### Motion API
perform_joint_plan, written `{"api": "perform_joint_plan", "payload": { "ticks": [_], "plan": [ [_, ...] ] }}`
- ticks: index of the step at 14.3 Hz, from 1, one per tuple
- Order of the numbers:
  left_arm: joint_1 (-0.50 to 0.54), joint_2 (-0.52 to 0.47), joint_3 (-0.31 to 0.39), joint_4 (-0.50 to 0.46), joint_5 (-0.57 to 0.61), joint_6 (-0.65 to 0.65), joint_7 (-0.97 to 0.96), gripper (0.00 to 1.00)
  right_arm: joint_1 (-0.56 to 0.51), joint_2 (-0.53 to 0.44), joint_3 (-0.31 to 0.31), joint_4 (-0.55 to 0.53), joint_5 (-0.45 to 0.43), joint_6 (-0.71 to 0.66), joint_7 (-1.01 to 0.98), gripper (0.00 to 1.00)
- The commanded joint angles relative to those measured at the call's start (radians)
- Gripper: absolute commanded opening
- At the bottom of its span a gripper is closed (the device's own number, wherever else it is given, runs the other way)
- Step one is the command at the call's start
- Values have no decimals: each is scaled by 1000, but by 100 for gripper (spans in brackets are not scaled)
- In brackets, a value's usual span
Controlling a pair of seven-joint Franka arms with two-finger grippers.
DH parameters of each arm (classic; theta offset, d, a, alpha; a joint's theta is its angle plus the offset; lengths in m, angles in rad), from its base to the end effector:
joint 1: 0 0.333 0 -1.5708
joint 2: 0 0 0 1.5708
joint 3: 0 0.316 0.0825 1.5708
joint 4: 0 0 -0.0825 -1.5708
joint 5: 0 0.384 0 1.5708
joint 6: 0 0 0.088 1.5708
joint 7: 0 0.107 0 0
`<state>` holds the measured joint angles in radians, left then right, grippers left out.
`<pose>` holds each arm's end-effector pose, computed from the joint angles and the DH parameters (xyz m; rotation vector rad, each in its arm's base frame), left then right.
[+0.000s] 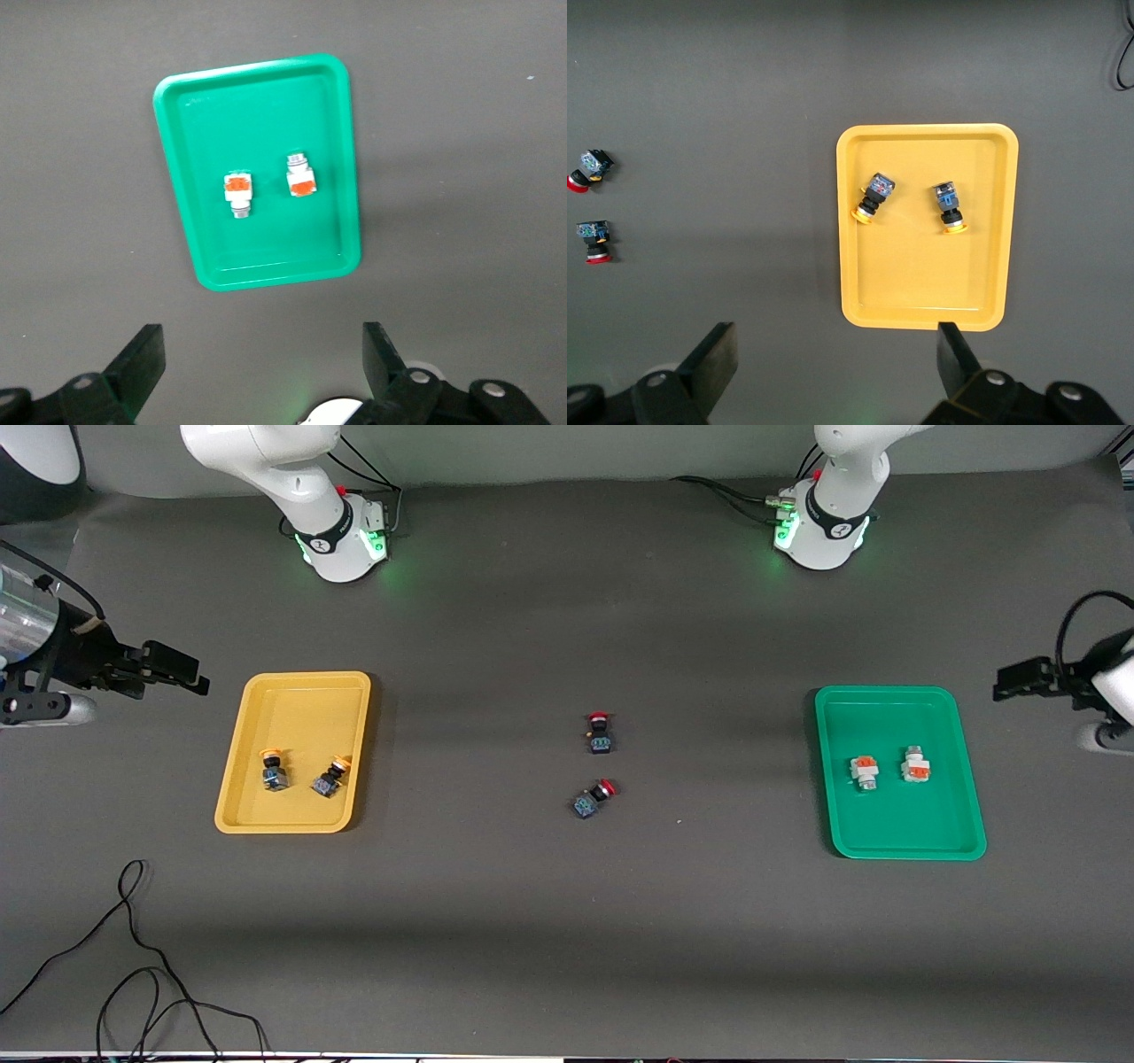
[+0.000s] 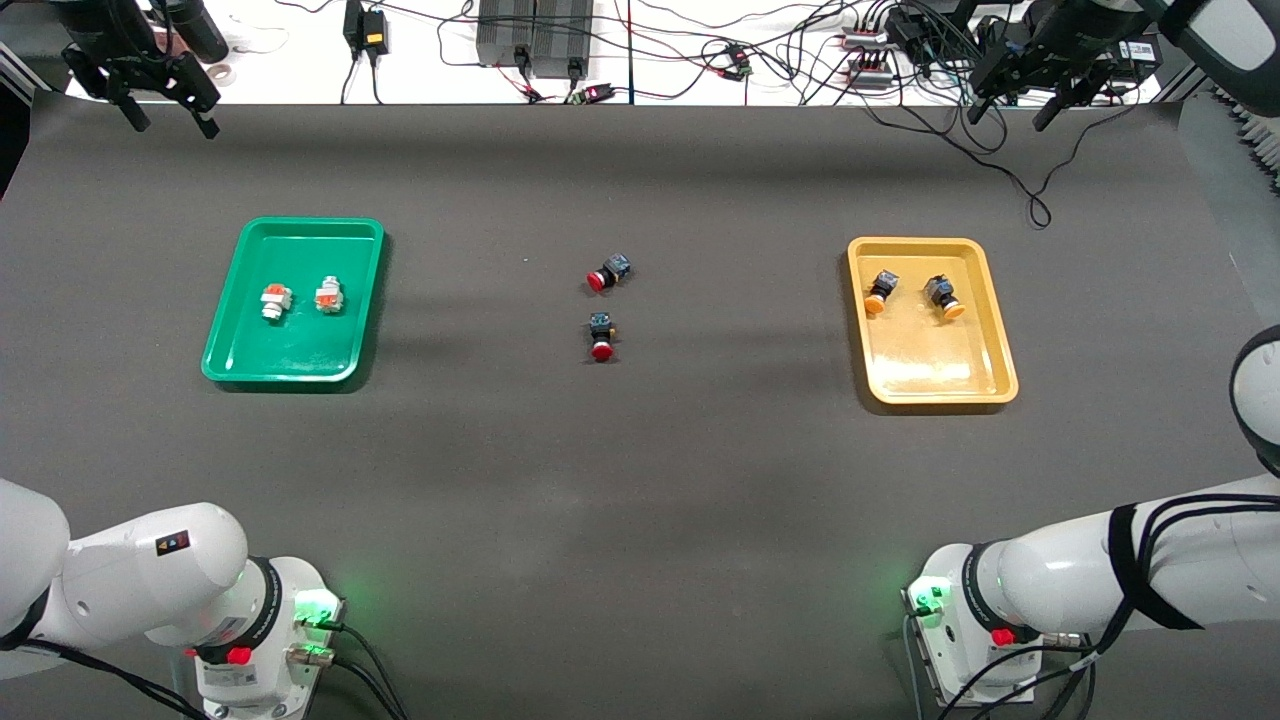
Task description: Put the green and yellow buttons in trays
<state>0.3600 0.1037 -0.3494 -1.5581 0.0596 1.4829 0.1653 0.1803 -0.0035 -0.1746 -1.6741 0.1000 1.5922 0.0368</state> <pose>0.5706 0.0222 0.5684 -3.1113 0.2431 0.2723 0.5510 0.0135 0.5801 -3.0399 0.0565 0.1226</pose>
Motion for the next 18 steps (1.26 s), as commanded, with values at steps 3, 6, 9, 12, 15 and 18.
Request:
{"api": "perform_joint_plan", "payload": {
  "ticks": [3, 6, 9, 12, 15, 18],
  "plan": [
    [-245, -114, 197, -72, -21, 13, -64, 99, 39, 46, -40, 66, -6, -14, -9, 100],
    [-375, -127, 317, -71, -36, 4, -66, 99, 67, 59, -69, 97, -5, -20, -8, 100],
    [-375, -122, 319, -71, -49, 2, -66, 99, 56, 56, -71, 100, -5, -24, -8, 100],
    [-372, -121, 319, -69, -50, 0, -64, 99, 56, 57, -72, 102, 9, -26, -8, 100],
    [-372, -119, 317, -69, -58, -1, -64, 99, 48, 56, -72, 102, 10, -26, -8, 100],
    [-371, -117, 319, -68, -80, -4, -64, 99, 44, 56, -72, 102, 24, -26, -9, 100]
  ]
}}
